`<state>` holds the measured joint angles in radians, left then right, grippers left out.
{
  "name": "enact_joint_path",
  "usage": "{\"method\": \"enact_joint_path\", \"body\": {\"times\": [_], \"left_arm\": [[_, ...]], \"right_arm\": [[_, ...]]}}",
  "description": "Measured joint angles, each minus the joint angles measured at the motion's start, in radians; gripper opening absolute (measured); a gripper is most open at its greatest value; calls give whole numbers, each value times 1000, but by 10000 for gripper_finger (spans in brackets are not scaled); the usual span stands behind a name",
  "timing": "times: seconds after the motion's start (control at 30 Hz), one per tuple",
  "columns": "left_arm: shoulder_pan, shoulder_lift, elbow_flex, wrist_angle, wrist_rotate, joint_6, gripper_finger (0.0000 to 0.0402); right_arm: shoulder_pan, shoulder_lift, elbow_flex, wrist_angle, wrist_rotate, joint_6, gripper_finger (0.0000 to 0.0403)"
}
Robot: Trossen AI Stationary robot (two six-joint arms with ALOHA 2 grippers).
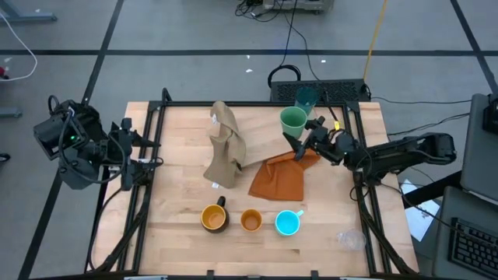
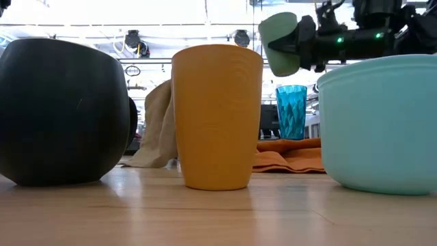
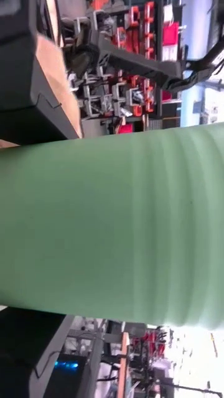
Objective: Stack small to large cups/mugs on shelf
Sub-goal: Put the green cup on the shelf
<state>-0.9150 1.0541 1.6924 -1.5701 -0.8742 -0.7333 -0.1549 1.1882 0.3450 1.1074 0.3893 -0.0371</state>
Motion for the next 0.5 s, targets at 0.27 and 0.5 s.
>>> {"method": "enact_joint_path", "body": {"times": [0.27,0.5], "left_arm": [[0,7,0,0,0,-4,241],[0,14,0,1,9,-11,241]], "right_arm": [[-36,160,1,159,-1,18,317],[-55,282,55,177,-2,28,317]]}}
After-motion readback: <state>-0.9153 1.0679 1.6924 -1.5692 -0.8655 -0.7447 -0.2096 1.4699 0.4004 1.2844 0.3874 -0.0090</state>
